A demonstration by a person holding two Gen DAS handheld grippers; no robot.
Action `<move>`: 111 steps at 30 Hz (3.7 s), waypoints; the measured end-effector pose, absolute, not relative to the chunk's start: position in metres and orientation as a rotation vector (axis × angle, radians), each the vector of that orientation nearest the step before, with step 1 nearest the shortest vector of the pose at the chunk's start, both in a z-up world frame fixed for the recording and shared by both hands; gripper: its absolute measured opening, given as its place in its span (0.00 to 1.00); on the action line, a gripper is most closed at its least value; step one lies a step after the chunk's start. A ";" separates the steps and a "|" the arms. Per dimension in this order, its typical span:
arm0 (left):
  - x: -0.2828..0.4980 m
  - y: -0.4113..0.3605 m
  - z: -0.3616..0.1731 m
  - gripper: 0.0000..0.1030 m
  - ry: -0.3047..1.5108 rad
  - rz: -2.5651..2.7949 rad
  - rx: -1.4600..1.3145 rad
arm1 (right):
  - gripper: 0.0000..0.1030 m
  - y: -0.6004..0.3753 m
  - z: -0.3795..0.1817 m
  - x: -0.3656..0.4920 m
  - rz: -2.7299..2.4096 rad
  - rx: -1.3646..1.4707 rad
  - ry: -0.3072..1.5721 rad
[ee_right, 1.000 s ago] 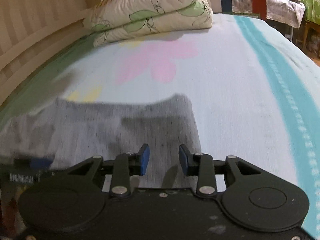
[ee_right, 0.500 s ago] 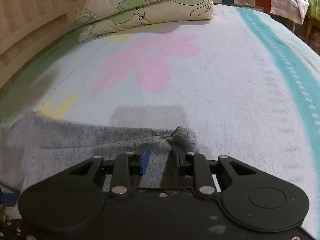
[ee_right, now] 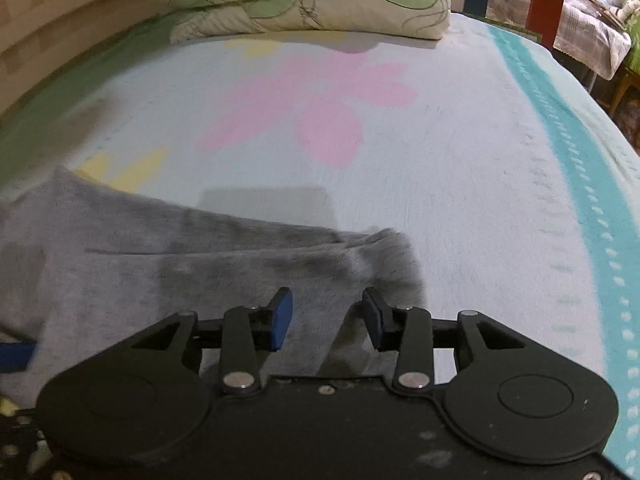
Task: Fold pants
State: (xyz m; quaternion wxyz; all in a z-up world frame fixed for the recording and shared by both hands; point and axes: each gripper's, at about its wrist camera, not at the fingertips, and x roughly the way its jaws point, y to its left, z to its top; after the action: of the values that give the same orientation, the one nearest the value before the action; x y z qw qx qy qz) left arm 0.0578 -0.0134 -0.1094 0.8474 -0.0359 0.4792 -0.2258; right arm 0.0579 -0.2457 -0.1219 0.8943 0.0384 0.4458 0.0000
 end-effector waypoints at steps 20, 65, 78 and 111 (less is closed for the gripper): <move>0.055 -0.018 -0.109 0.88 0.999 -0.481 -0.041 | 0.40 -0.208 -0.141 -0.015 -0.003 0.166 1.004; 0.099 0.221 0.018 0.86 0.900 0.121 0.055 | 0.43 -0.197 -0.144 -0.010 0.009 0.092 1.020; 0.079 0.294 -0.062 0.84 1.118 0.142 -0.333 | 0.45 -0.195 -0.146 -0.007 0.004 0.083 1.028; 0.111 0.310 -0.070 0.17 0.885 -0.010 -0.524 | 0.36 -0.103 -0.095 0.023 0.177 0.013 0.803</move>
State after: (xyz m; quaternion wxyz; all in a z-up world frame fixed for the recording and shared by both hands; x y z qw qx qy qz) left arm 0.1114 0.3099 -0.0705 0.8707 -0.2504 0.4233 -0.0050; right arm 0.0229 -0.1033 -0.0947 0.9167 0.0064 0.3902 0.0862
